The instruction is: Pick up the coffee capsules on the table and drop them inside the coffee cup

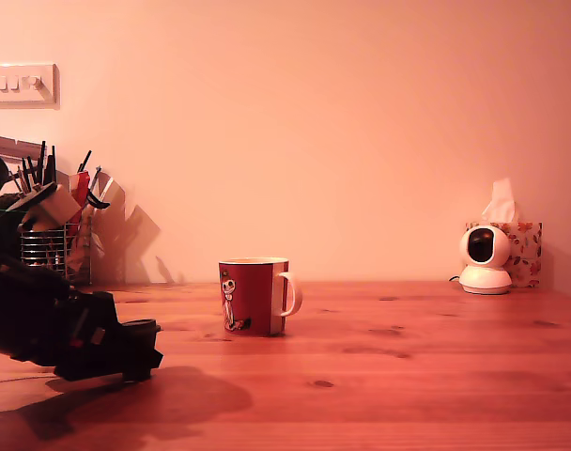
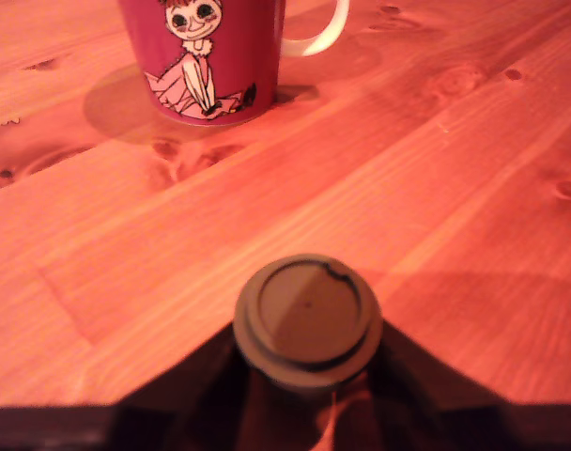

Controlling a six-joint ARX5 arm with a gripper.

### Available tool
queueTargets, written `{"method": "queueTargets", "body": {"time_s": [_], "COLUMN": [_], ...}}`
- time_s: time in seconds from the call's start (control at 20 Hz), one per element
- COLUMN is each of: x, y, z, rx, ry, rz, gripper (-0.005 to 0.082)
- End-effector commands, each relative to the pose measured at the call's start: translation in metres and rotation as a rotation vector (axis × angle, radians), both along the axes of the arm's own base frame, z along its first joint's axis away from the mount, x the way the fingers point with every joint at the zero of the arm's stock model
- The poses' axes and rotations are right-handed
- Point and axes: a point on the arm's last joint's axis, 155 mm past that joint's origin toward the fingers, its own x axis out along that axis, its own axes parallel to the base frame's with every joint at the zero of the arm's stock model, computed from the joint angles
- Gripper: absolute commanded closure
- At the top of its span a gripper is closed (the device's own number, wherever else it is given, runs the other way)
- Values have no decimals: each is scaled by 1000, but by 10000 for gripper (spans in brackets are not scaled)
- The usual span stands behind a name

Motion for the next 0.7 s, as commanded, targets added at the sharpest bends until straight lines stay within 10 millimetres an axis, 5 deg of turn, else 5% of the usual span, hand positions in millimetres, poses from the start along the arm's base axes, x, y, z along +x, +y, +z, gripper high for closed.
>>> {"method": "queueTargets", "body": {"time_s": [0.0,0.2,0.65], "x": [0,5,24], "y": [-1,-4,-10], "z": [-1,22,124], "rx": [-1,-30,-147], "ry": [-3,-60,-254], "rz": [-5,-4,15], "gripper": [592,592,591]}}
